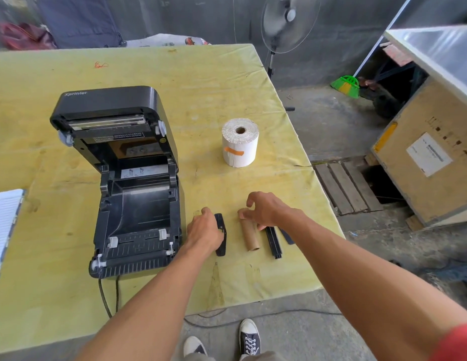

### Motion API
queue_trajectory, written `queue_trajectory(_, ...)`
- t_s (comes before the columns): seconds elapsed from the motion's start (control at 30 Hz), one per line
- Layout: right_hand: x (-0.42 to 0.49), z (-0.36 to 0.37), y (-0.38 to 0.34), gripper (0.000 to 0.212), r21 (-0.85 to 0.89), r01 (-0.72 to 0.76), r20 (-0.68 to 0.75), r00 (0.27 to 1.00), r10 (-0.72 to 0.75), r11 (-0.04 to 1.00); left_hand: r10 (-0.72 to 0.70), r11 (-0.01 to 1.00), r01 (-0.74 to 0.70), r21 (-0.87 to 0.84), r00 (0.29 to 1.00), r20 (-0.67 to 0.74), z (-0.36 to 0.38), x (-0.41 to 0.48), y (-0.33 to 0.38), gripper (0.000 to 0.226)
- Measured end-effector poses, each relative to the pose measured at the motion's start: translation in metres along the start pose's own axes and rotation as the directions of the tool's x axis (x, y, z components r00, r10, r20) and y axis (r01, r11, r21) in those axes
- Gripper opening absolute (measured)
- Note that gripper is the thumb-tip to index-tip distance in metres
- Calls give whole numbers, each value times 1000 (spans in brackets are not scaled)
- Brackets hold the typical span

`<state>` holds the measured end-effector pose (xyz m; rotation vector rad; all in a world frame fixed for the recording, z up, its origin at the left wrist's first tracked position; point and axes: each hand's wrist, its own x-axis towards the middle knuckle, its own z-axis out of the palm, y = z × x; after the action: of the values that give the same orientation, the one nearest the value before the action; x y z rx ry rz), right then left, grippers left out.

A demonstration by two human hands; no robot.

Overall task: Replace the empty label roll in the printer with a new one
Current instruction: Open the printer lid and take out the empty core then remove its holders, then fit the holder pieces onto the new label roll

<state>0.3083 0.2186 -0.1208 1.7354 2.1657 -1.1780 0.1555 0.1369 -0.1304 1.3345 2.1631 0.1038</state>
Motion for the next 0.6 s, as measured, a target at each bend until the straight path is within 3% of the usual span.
queue_trajectory(0.2, -14, -22, -13, 44, -76, -61, -97, 994, 54, 995, 183, 983, -183, 8, 979, -95, -50, 9, 10, 32)
queue_trajectory(0.4, -10, -37, -28, 51, -7, -79, -289, 954, 73, 997, 381, 918, -396, 8, 878, -291, -110, 30, 32, 28)
queue_trajectory(0.5, 0, -48, -34, 51, 33, -96, -328, 939, 102, 995, 489, 864, -501, 56, 806, -333, -126, 49, 43, 40)
queue_trajectory(0.6, 20, -61, -35, 57, 40, -96, -305, 947, 103, 995, 586, 810, -564, 158, 772, -246, -132, 73, 57, 62)
